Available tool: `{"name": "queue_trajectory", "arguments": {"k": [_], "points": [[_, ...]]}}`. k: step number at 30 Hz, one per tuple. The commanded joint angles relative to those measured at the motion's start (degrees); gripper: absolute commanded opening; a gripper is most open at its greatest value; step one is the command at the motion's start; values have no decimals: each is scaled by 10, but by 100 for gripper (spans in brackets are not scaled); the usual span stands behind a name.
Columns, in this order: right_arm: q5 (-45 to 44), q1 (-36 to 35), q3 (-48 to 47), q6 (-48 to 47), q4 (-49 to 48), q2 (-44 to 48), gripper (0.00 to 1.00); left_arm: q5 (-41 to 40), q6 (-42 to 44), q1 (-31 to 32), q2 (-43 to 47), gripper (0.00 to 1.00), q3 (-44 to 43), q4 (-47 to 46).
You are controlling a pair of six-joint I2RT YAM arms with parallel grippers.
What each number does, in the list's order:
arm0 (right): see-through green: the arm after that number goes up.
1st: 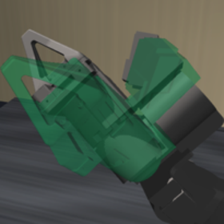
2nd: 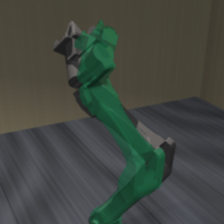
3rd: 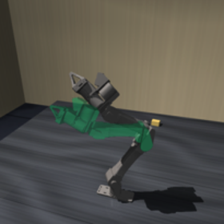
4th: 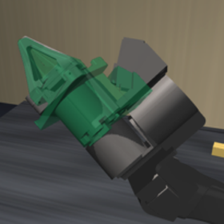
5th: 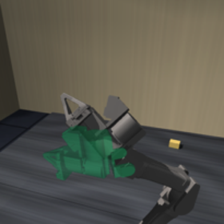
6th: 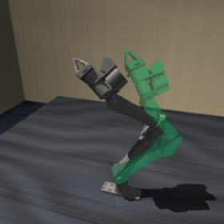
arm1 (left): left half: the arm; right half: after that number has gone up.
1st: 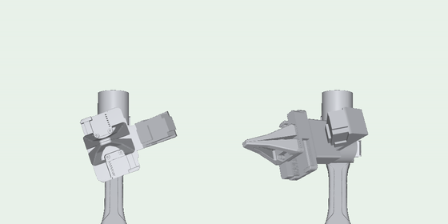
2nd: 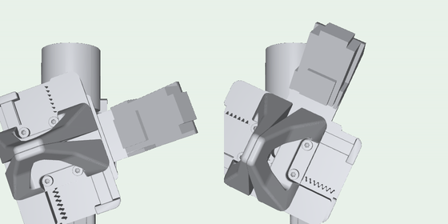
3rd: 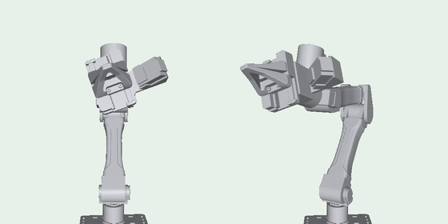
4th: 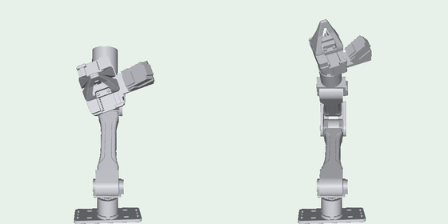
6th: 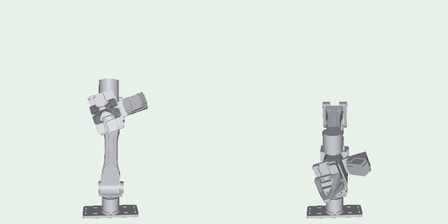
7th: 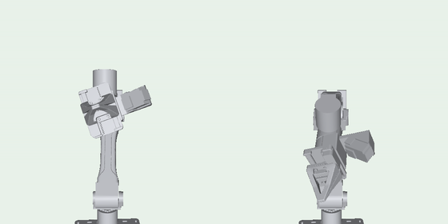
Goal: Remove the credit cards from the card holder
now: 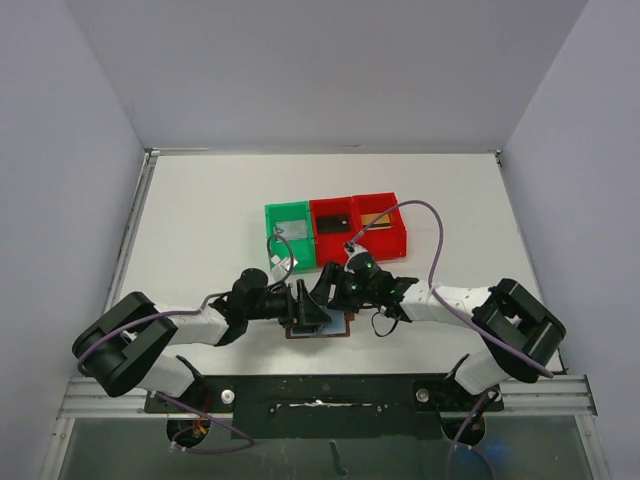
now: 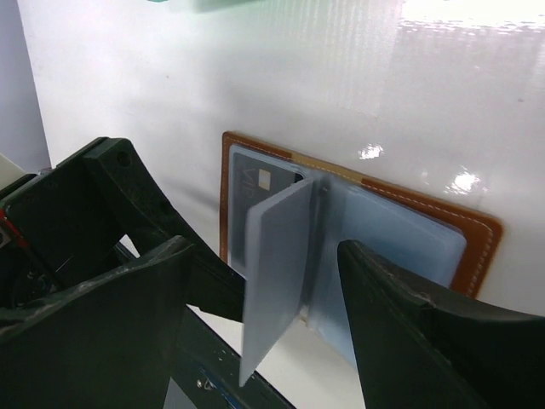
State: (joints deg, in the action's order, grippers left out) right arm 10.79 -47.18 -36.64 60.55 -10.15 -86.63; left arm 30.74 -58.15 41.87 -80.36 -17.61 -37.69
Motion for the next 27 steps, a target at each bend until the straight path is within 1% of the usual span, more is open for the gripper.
{"name": "queue_trajectory", "arguments": {"k": [1, 5, 7, 10, 13, 15, 20, 24, 27], "points": [[-43, 4, -10, -23, 78, 62, 72, 37, 12, 5, -32, 66, -45, -72], [-136, 14, -9, -17, 175, 129, 80, 39, 19, 22, -56, 67, -69, -61], [-166, 19, -3, -13, 207, 166, 83, 26, 34, 34, -61, 68, -84, -30], [-186, 30, 7, -1, 239, 216, 84, 3, 60, 45, -55, 69, -110, 36], [-189, 35, 20, 1, 237, 245, 84, -33, 54, 45, -14, 69, -90, 36], [-185, 35, 28, 3, 228, 252, 84, -62, 57, 45, 18, 70, -82, 58], [-161, 35, 45, 6, 188, 245, 80, -130, 82, 42, 89, 71, -78, 180], [-125, 32, 60, -3, 129, 228, 71, -196, 69, 38, 160, 72, -52, 217], [-108, 29, 60, -7, 105, 213, 64, -231, 55, 34, 200, 73, -38, 233]]}}
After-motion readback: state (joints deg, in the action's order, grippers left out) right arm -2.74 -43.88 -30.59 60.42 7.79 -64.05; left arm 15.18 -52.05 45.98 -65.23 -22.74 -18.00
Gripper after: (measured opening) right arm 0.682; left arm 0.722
